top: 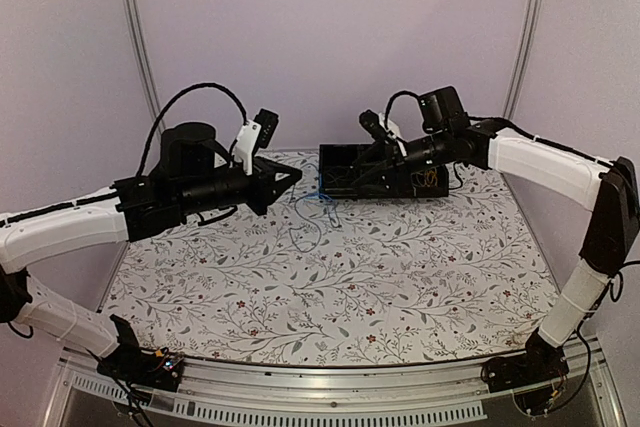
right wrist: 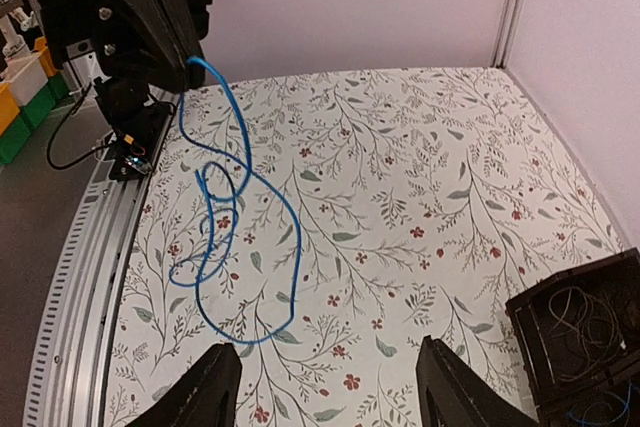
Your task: Untangle the cables
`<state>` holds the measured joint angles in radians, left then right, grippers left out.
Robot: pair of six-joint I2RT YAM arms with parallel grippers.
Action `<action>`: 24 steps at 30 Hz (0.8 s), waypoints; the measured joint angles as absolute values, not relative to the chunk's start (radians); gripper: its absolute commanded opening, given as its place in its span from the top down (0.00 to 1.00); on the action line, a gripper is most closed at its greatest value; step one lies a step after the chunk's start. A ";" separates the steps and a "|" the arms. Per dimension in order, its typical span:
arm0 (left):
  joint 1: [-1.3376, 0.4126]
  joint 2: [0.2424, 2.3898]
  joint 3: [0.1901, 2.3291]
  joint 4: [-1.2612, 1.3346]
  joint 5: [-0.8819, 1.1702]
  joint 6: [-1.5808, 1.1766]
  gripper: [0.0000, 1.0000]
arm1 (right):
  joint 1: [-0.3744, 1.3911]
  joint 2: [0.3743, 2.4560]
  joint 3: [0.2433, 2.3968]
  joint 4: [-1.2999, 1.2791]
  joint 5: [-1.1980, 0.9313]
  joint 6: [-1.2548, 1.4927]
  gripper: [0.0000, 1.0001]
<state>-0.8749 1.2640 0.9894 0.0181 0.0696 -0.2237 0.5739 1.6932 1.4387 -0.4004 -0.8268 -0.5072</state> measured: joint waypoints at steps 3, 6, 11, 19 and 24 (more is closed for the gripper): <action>-0.879 1.258 1.004 0.025 0.086 -0.223 1.00 | 0.628 1.689 1.518 -0.405 -0.851 -0.486 0.35; -0.887 1.259 1.005 0.024 0.097 -0.221 1.00 | 0.678 1.689 1.568 -0.405 -0.868 -0.467 0.35; -0.908 1.259 1.005 0.025 0.105 -0.221 1.00 | 0.725 1.705 1.585 -0.408 -0.873 -0.447 0.35; -0.925 1.259 1.005 0.025 0.116 -0.221 1.00 | 0.728 1.773 1.585 -0.403 -0.857 -0.396 0.73; -0.930 1.270 1.005 0.045 0.110 -0.220 0.76 | 0.728 1.782 1.586 -0.400 -0.876 -0.368 1.00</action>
